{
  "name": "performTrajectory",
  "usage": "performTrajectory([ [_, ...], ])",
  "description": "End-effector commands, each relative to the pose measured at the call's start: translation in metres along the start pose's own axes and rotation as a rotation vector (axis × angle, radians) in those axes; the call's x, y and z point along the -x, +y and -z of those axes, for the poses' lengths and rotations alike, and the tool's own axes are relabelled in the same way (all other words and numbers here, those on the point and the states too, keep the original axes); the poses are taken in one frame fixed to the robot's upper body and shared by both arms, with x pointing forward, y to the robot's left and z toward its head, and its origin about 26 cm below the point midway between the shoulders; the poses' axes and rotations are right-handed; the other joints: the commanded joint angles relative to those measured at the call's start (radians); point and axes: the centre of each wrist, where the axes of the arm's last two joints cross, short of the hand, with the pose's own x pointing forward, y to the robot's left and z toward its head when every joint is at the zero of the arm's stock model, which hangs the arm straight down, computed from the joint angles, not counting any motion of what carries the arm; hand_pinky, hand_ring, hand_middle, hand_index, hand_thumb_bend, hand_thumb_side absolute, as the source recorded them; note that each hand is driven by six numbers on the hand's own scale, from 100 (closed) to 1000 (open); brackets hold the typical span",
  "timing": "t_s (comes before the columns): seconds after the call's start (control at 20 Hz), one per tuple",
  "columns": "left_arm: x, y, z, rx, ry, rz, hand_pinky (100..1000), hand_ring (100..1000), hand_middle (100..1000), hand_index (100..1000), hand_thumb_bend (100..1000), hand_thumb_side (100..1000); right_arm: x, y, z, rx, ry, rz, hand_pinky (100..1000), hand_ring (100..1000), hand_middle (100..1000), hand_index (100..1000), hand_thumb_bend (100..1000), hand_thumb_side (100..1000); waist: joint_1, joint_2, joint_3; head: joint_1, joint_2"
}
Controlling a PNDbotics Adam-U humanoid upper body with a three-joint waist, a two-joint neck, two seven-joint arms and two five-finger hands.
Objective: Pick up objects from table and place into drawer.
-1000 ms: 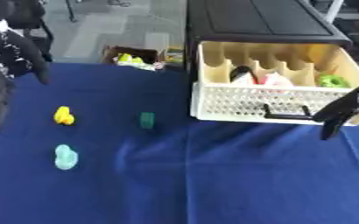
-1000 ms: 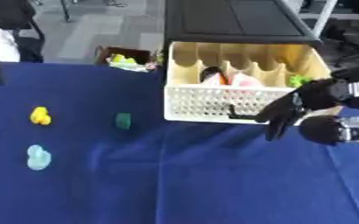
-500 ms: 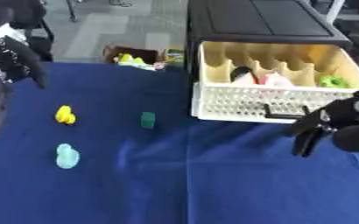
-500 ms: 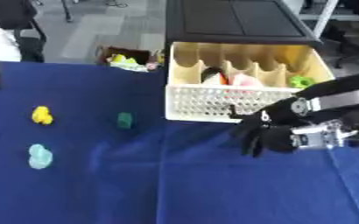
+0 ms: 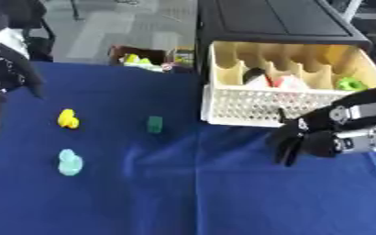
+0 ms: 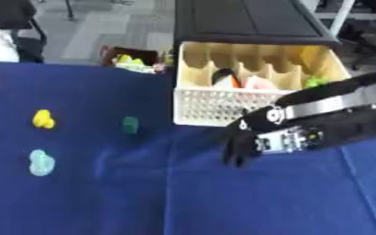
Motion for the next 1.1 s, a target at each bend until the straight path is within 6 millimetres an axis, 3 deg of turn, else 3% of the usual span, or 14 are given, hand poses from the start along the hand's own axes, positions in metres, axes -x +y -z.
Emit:
performTrajectory([
  [0.05,-0.008,0.003,0.002,-0.005,-0.032,0.022,394,486,490,931,151,1000,0.006,-0.005,-0.002,-0.058,0.099,0.070,898,843,826,1000,100,1000,0.002,-0.012,0.002,-0.006,-0.014],
  [0.6,-0.006,0.003,0.000,-0.016,-0.031,0.037,393,484,489,929,146,1000,0.034,-0.008,0.005,-0.028,0.188,0.098,871,836,829,1000,100,1000,0.005,0.001,0.016,-0.023,-0.017],
  [1.1,-0.005,0.002,-0.001,-0.015,-0.022,0.041,393,485,489,931,145,1000,0.043,-0.011,-0.005,0.017,0.210,0.070,865,831,824,1000,100,1000,0.008,0.007,0.012,-0.026,-0.027],
])
